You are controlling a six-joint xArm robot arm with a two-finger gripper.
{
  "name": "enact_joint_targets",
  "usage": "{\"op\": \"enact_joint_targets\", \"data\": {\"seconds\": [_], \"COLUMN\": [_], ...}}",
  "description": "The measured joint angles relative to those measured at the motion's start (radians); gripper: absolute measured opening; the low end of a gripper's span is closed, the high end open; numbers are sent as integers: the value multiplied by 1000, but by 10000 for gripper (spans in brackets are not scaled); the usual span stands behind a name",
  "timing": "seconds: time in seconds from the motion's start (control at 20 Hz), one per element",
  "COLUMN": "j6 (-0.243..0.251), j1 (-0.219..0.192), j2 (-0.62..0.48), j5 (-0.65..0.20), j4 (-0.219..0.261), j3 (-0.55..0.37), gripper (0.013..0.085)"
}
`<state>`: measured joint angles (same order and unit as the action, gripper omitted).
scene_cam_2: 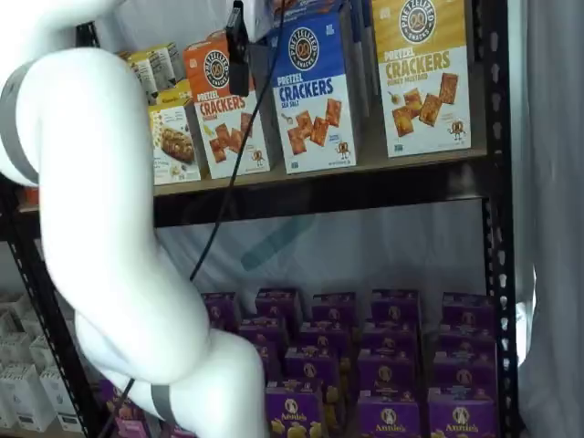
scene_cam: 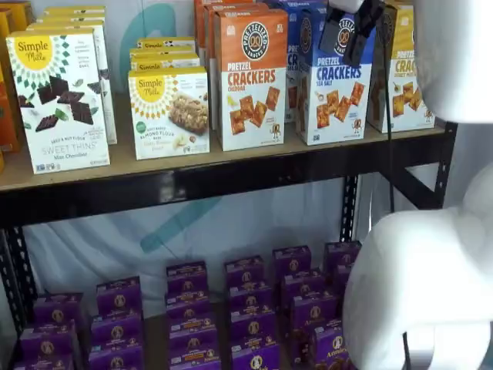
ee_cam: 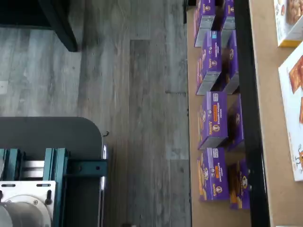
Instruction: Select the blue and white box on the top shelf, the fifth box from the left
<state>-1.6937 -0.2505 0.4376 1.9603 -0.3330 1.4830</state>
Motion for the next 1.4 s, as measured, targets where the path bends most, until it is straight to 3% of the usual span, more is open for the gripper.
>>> {"op": "enact_joint_targets", "data": {"seconds": [0.4,0.7,1.1,1.4], "j6": [-5,-14,-11,-8], "j1": [-8,-77,-146,-128], "j2": [23,59,97,117], "j5": [52,-3,-151,-341], "j4": [4,-111,-243,-264], "j3": [-11,-28,-41,-91], "gripper": [850,850,850,850]}}
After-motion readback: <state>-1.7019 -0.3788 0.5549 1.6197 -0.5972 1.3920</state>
